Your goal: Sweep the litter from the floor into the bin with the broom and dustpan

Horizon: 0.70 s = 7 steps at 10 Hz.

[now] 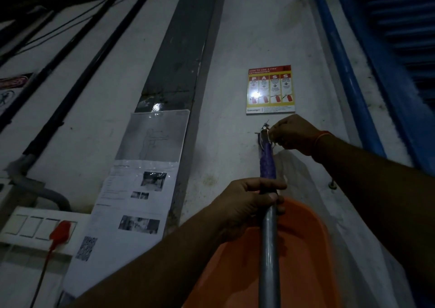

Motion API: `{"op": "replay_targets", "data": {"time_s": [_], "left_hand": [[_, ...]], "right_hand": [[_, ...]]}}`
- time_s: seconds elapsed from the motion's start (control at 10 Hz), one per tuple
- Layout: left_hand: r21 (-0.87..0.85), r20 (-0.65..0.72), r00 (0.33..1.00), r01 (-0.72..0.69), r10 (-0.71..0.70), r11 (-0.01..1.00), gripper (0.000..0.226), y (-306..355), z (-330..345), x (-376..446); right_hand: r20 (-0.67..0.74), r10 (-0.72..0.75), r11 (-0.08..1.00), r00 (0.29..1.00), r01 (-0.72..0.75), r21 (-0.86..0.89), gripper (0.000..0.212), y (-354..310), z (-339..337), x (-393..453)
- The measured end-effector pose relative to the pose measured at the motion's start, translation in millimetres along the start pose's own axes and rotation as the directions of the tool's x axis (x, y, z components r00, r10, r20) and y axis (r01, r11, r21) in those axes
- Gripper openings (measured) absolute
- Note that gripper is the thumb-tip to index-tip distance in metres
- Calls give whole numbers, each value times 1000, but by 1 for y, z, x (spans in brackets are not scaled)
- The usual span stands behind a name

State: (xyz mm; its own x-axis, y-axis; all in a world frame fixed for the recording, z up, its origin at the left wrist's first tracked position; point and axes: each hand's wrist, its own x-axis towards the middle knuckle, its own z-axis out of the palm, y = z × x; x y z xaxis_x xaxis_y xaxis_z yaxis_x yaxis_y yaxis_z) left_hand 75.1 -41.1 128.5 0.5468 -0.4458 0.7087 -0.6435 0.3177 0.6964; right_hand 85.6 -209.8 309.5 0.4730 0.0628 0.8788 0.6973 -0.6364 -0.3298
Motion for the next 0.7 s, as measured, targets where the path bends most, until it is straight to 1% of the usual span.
{"op": "replay_targets", "data": {"time_s": [0.1,0.3,0.4,0.5,0.6,0.7], "left_hand": [[3,1,1000,3,-3,1000,27,-1,-1,-2],[28,-26,999,30,-29,999,28,-4,0,-7],[80,-50,999,10,-6,997,27,-9,-1,-11],[170,-44,999,-14,22,985,30,-13,-6,-14],[249,-14,999,-29,34,968,37,-16,-12,-15],[302,-10,997,-69,76,951,38,-13,-13,-19]], "right_hand": [[-11,-11,1000,1000,11,-24,20,-1,2,-2],[-84,-76,997,994,73,-40,6,-1,12,-14],[-97,-62,997,993,57,-50,14,2,20,-22],[-94,-48,999,994,47,-14,14,5,22,-35],[-99,-76,997,992,76,3,15,7,21,-47],[-137,-119,993,983,115,-40,16,3,19,-63]]}}
